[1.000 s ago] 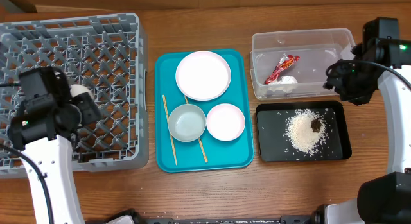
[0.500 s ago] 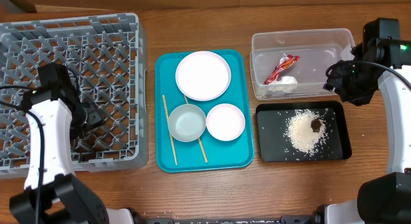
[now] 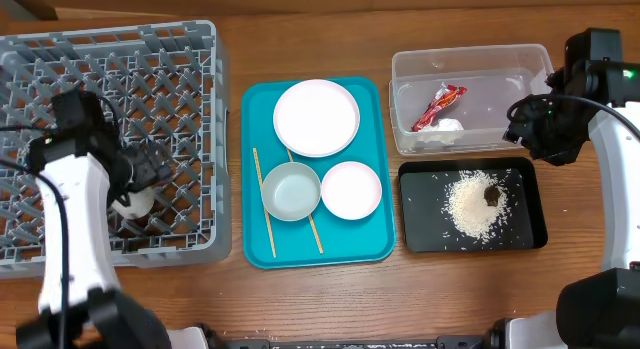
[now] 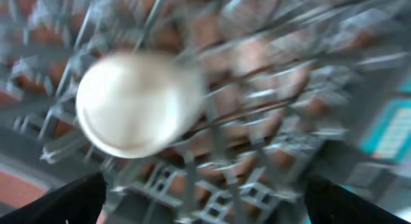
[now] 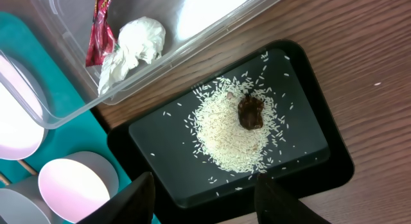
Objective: Sort waste into correct bins and load items into the dishwasher
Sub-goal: 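Place the white cup upside down in the dish rack with the left gripper, then grasp the grey-green bowl on the teal tray with the left gripper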
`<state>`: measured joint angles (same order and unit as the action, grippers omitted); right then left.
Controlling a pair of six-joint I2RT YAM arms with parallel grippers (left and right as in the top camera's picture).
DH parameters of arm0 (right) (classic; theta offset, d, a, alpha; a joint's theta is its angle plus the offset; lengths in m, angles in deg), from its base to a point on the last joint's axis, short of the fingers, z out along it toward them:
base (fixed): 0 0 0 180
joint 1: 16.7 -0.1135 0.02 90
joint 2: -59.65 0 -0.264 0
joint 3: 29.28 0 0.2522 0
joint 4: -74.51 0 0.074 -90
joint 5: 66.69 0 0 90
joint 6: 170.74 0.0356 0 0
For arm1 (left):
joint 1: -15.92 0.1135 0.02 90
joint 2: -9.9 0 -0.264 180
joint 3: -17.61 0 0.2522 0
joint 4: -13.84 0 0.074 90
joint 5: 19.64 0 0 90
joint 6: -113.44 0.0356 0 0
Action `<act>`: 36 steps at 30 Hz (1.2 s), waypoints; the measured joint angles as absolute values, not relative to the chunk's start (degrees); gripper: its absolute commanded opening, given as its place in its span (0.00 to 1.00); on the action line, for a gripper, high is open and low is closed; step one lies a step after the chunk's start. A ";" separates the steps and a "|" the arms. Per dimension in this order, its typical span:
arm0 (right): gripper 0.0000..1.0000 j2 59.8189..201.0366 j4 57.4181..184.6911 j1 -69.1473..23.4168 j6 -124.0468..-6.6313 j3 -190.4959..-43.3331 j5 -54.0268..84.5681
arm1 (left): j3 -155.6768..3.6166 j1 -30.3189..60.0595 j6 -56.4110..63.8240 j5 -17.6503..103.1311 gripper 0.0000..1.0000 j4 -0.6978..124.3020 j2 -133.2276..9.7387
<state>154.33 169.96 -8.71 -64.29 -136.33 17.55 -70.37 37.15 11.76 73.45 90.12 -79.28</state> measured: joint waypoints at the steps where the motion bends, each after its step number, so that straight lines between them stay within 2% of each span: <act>1: 0.52 154.33 169.94 -8.71 -64.27 -136.33 17.58 | -70.85 36.08 11.78 71.72 1.00 89.22 -76.49; 4: 0.52 154.33 169.96 -8.71 -64.29 -136.33 17.55 | -71.86 31.01 12.02 67.29 1.00 87.08 -69.80; 8: 0.53 154.33 169.96 -8.71 -64.27 -136.33 17.55 | -72.42 17.98 13.16 64.09 0.95 85.99 -66.50; 12: 0.53 154.33 169.94 -8.71 -64.25 -136.33 17.58 | -72.40 3.30 13.55 63.15 0.91 85.96 -70.78; 17: 0.53 154.33 169.96 -8.71 -64.29 -136.33 17.55 | -72.36 -7.13 13.77 63.05 0.84 87.47 -81.32; 21: 0.53 154.33 169.96 -8.71 -64.29 -136.33 17.58 | -72.36 -11.41 14.19 63.05 0.80 88.92 -87.18; 24: 0.53 154.33 169.96 -8.71 -64.29 -136.33 17.58 | -72.36 -14.14 14.19 63.09 0.68 89.18 -91.35; 26: 0.53 154.33 169.94 -8.71 -64.29 -136.33 17.55 | -72.36 -15.37 14.60 63.59 0.66 89.33 -93.36; 28: 0.53 154.33 169.94 -8.71 -64.29 -136.33 17.55 | -72.34 -16.02 14.60 64.38 0.59 89.40 -95.26; 29: 0.53 154.33 169.96 -8.71 -64.29 -136.33 17.55 | -72.34 -16.26 14.51 64.73 0.50 89.51 -95.87; 32: 0.53 154.33 169.96 -8.71 -64.27 -136.33 17.58 | -72.31 -16.35 14.76 66.46 0.36 89.94 -97.60; 35: 0.53 154.33 169.92 -8.71 -64.27 -136.33 17.58 | -72.31 -16.35 14.65 68.75 0.09 90.23 -97.88; 36: 0.53 154.33 169.98 -8.71 -64.29 -136.33 17.60 | -72.31 -16.35 14.69 69.21 0.04 90.21 -97.88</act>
<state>154.33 169.98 -8.71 -64.29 -136.33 17.60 -72.31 -16.35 14.69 69.21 90.21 -97.88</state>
